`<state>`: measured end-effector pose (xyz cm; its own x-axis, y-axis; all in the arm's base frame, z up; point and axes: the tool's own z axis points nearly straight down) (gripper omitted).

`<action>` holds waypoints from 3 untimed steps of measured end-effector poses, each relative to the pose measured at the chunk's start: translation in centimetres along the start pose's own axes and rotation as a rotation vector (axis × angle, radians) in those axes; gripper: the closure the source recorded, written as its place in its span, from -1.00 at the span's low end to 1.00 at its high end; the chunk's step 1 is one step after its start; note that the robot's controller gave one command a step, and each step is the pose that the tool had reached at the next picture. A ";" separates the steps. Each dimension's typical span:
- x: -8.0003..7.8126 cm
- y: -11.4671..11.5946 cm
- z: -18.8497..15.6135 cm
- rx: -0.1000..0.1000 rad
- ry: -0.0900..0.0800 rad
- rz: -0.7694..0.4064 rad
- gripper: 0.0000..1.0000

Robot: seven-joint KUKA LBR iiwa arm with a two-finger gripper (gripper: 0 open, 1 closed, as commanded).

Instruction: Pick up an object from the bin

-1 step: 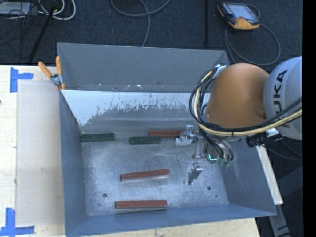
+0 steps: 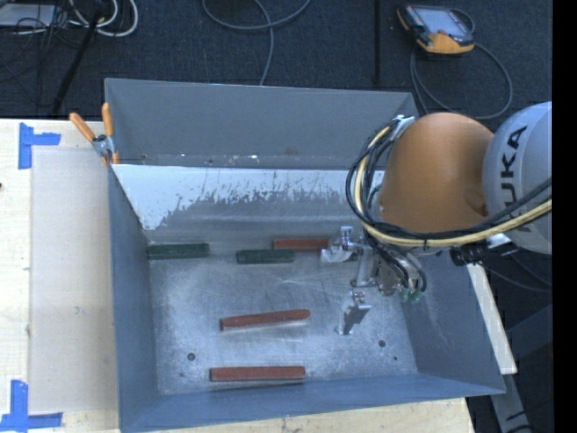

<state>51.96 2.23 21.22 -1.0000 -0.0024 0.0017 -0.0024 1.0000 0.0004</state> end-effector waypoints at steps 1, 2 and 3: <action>-1.6 3.2 7.6 0.000 -0.005 -0.001 -1.00; -2.6 5.0 8.5 0.000 0.002 -0.007 -1.00; -3.0 5.7 8.0 0.000 -0.001 0.089 -1.00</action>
Offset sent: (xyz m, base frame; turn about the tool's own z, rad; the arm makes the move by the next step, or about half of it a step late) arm 0.0364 0.0631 -0.0565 -0.0098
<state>54.89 7.97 13.17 -0.9962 0.0869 0.0003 0.0869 0.9962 0.0006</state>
